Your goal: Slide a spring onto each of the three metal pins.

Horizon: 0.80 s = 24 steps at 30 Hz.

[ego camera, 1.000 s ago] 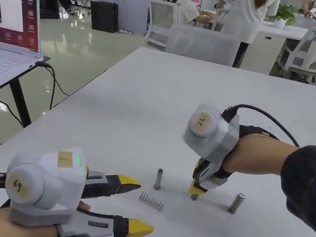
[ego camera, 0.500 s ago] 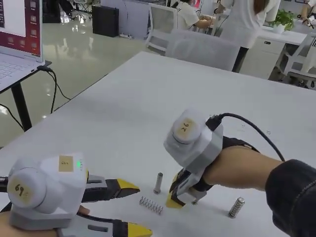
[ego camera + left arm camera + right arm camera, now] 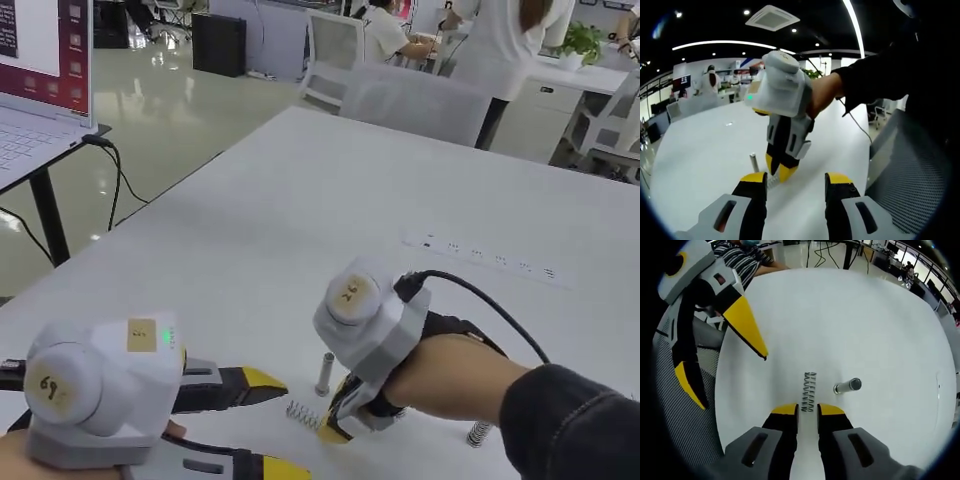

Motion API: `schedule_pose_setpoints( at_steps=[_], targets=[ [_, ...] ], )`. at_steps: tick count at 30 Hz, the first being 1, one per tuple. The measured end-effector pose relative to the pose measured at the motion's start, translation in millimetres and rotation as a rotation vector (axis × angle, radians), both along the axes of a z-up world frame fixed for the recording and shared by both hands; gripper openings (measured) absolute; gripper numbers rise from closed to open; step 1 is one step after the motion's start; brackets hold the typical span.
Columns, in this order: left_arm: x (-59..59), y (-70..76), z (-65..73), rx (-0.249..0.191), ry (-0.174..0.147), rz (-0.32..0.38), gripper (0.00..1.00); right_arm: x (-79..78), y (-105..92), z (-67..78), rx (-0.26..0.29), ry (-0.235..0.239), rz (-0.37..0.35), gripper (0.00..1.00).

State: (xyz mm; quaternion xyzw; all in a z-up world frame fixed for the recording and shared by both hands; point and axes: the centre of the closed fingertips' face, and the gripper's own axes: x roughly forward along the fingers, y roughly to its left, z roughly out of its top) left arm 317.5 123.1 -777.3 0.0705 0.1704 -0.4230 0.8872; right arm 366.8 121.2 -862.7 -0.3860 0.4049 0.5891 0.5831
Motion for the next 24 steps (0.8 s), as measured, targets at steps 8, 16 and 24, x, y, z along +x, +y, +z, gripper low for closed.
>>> schedule_pose_setpoints(
  at_steps=[8,16,24],
  targets=[
    [0.7,1.1,0.2,0.001,-0.001,0.003,0.39,2.9,1.6,-4.2,-0.005,-0.026,-0.009,0.09],
    [1.0,1.7,-0.2,0.005,-0.002,0.006,0.39,-2.4,-2.7,4.2,-0.014,-0.030,0.013,0.08],
    [0.4,-1.2,-2.1,0.031,-0.005,-0.018,0.37,-21.7,-18.2,34.6,-0.034,0.036,0.076,0.08]
  ],
)
